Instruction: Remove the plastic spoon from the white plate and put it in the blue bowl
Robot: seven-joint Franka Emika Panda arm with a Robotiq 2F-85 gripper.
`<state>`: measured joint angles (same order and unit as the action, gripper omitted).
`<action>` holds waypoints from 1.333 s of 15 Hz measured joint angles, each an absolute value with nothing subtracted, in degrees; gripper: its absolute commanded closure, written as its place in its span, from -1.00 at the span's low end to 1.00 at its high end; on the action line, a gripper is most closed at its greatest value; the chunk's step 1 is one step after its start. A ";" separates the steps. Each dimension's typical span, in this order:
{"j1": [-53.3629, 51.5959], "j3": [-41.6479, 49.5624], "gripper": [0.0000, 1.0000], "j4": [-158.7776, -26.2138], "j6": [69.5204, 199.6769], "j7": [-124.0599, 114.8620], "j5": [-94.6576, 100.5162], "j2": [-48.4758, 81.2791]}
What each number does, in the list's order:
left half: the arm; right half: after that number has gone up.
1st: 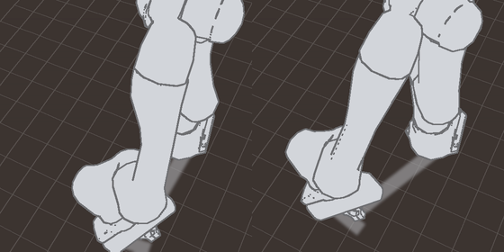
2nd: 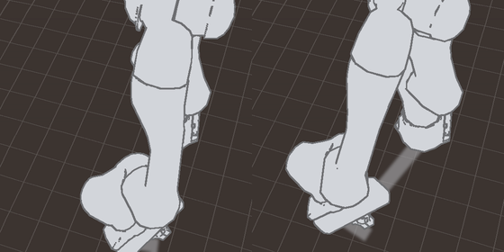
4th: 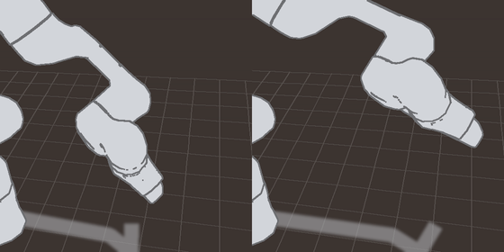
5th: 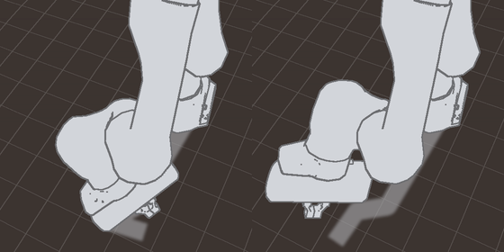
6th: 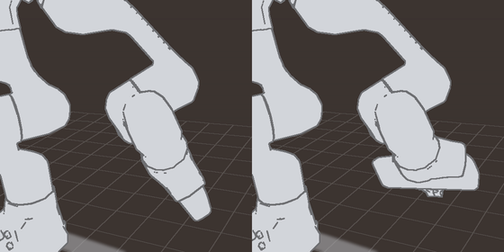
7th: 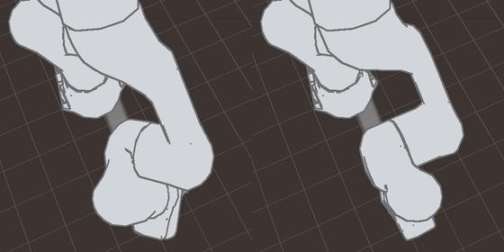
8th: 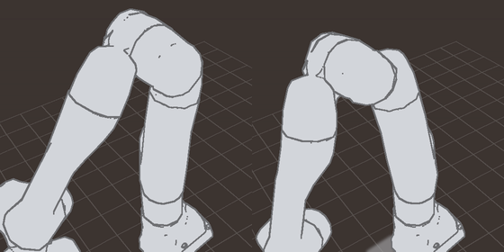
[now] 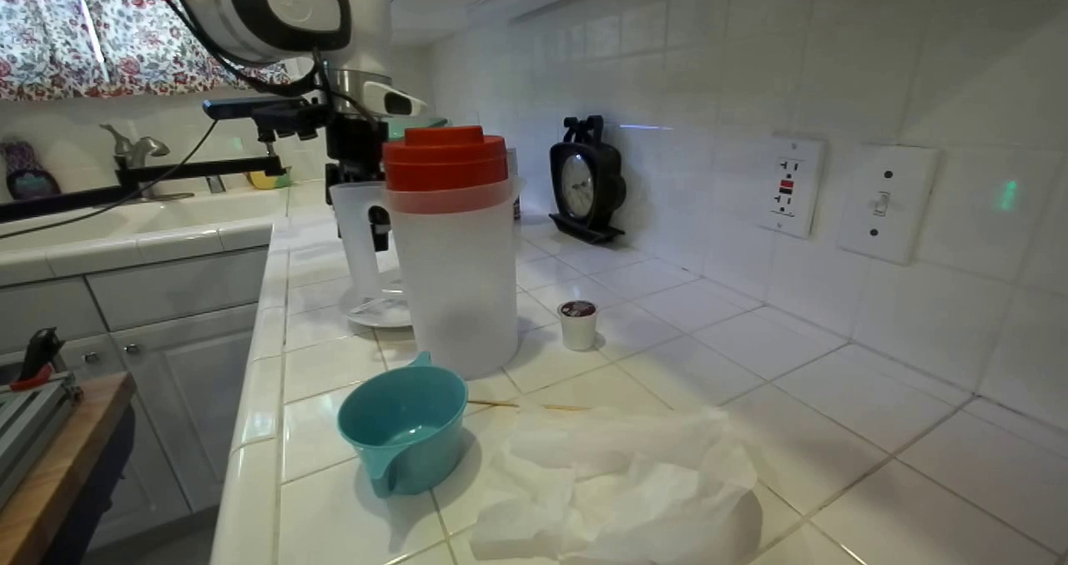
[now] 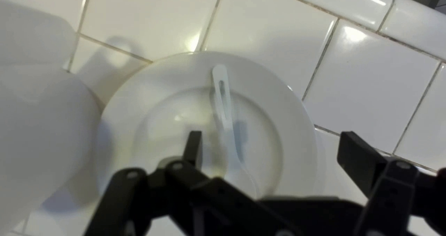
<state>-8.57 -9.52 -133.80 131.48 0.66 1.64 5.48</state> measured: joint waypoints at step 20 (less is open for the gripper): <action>-8.58 -9.25 -1.00 -133.47 135.65 1.66 2.90 9.56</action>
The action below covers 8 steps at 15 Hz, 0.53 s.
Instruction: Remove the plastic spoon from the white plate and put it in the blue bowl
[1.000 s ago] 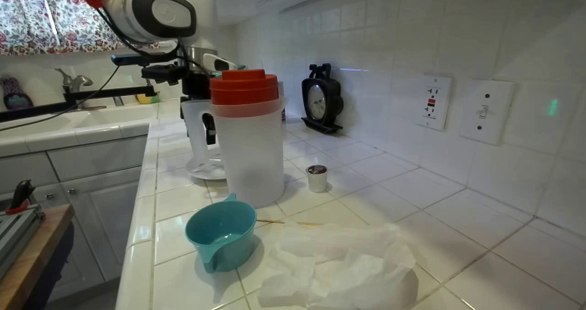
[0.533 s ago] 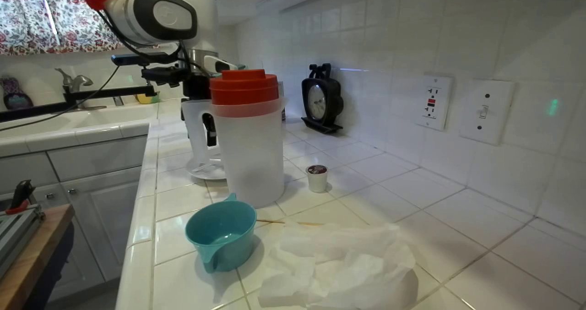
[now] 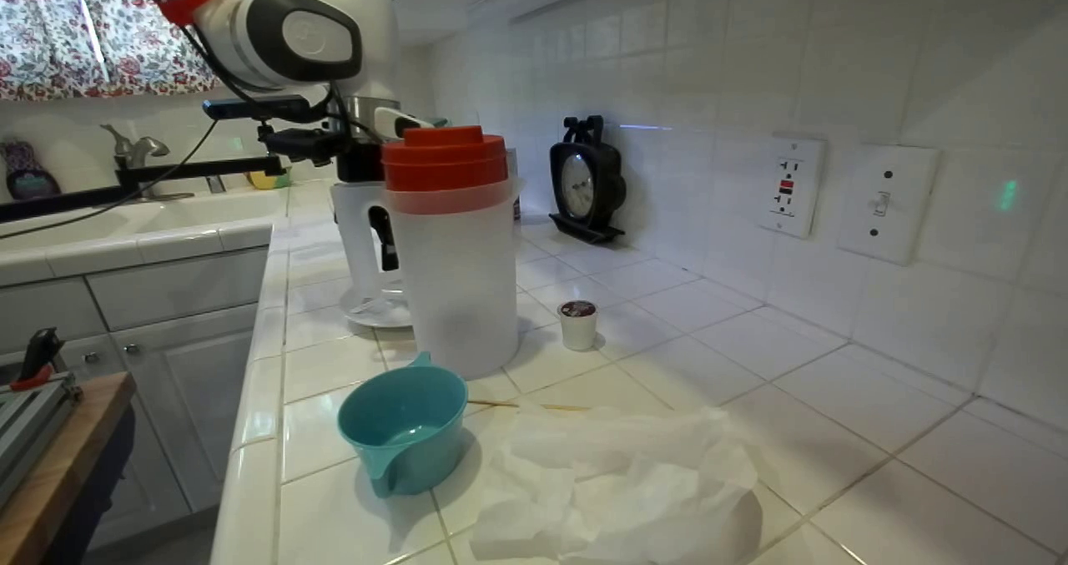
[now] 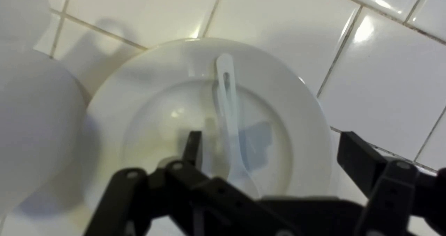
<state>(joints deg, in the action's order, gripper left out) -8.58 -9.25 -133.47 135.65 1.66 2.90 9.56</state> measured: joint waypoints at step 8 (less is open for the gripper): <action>-8.55 -7.38 -0.37 -133.14 141.15 1.66 4.17 14.10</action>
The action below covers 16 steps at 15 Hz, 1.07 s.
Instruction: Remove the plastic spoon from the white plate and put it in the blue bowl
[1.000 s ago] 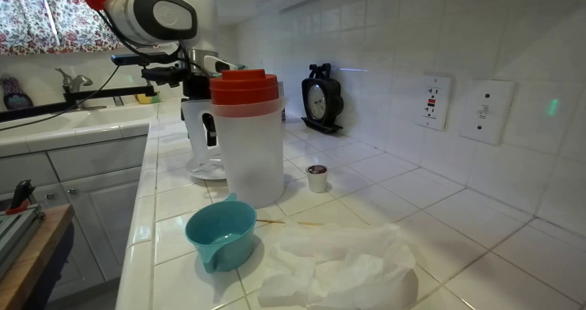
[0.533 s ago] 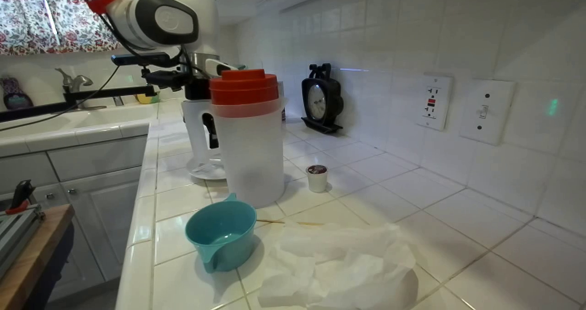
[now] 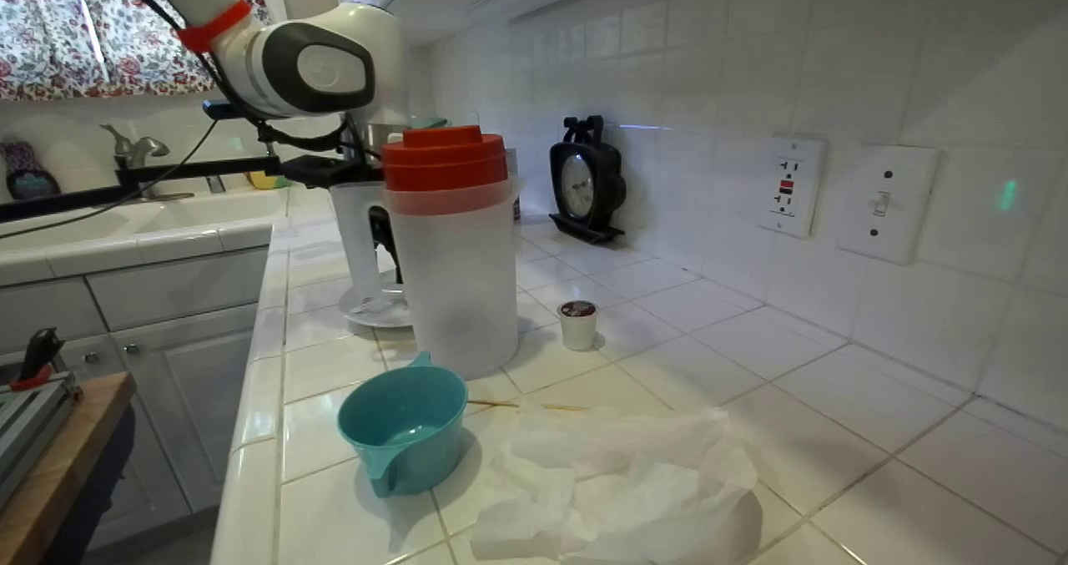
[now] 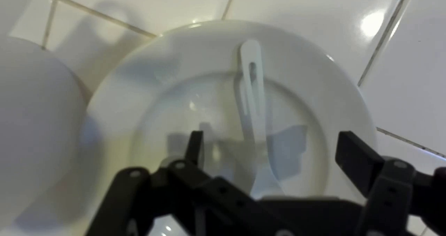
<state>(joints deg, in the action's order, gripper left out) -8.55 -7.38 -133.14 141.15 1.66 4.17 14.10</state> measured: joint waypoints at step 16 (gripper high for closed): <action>-8.69 -6.72 0.95 -131.15 144.15 1.66 6.35 17.26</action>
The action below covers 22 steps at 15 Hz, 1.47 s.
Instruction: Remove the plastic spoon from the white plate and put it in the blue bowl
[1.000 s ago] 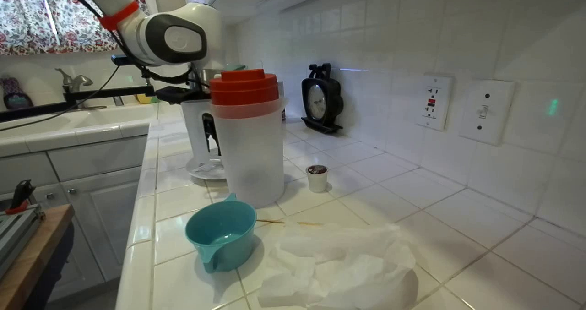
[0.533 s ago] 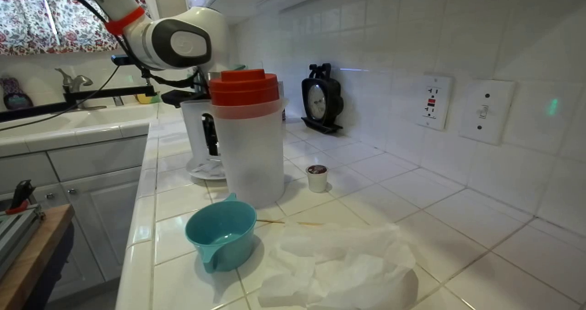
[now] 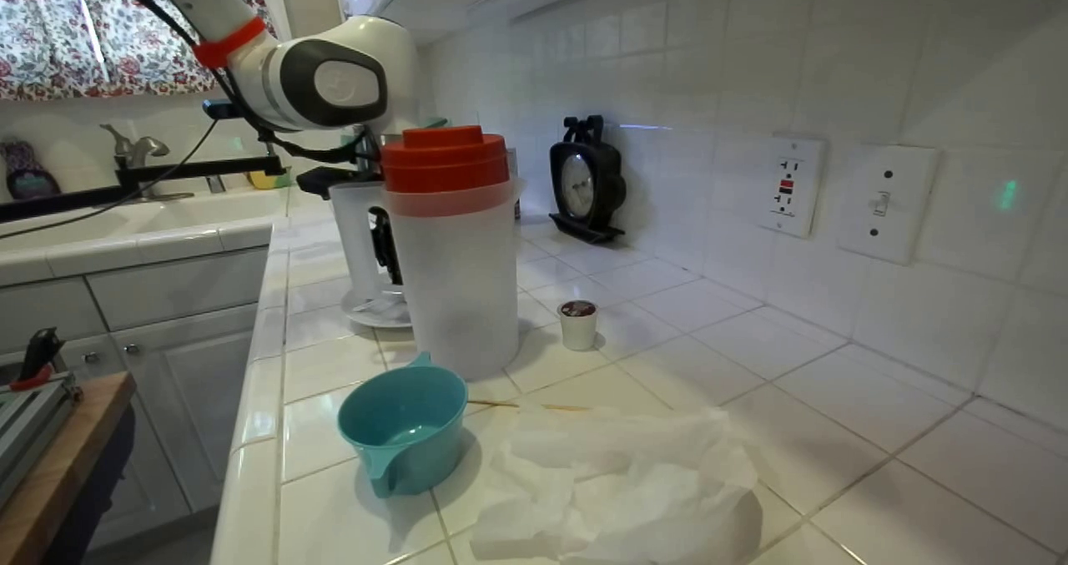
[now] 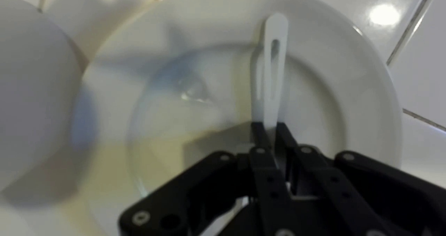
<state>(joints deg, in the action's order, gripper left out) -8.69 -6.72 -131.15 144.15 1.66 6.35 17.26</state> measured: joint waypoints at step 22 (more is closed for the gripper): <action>-8.80 -9.15 0.95 -135.31 117.50 16.19 2.60 -0.62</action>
